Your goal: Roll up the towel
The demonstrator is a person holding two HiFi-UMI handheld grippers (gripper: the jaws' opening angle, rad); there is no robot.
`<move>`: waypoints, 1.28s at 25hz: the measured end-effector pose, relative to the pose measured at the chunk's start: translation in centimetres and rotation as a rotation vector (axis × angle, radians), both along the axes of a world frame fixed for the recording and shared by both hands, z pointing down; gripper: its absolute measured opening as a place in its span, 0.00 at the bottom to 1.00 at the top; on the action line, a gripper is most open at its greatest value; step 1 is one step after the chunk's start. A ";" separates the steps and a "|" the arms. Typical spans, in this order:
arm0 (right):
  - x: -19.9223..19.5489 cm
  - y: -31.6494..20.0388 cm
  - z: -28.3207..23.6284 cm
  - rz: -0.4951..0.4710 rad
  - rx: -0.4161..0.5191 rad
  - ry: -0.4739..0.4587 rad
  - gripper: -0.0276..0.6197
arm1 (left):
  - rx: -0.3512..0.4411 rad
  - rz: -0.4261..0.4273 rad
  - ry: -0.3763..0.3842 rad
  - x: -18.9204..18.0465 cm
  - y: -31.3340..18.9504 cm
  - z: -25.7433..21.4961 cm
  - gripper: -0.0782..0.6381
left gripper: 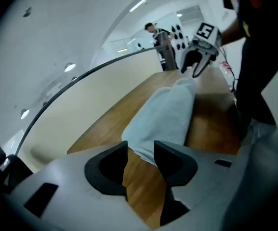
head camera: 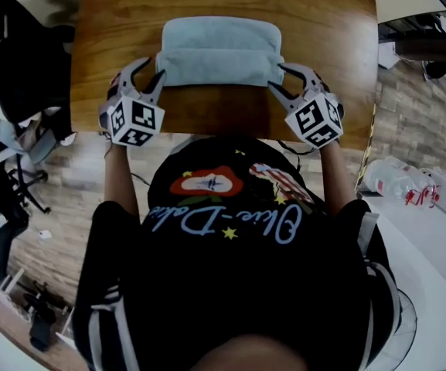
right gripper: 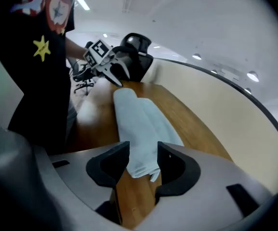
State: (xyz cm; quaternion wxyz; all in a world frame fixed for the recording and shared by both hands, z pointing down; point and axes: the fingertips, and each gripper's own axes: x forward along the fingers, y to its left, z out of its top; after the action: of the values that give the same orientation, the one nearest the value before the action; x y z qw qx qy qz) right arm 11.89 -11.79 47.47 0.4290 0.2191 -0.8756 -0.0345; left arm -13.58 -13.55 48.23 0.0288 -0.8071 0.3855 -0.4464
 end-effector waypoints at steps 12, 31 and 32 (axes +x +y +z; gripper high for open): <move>-0.5 0.7 5.6 -0.093 -0.046 0.197 0.20 | -0.056 0.194 -0.306 2.1 2.9 5.8 0.29; -0.3 0.7 -0.6 0.035 -0.323 -0.124 0.14 | -0.312 0.194 -0.045 1.7 3.4 0.7 0.24; -0.2 0.0 -0.6 0.043 -0.308 -0.114 0.14 | -0.303 0.187 -0.043 1.7 2.6 0.7 0.24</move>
State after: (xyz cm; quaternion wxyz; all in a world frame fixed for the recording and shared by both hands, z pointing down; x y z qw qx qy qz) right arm 11.70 -11.80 46.89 0.4078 0.1710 -0.8886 0.1219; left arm -11.90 -10.92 48.90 -0.0437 -0.8247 0.2365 -0.5119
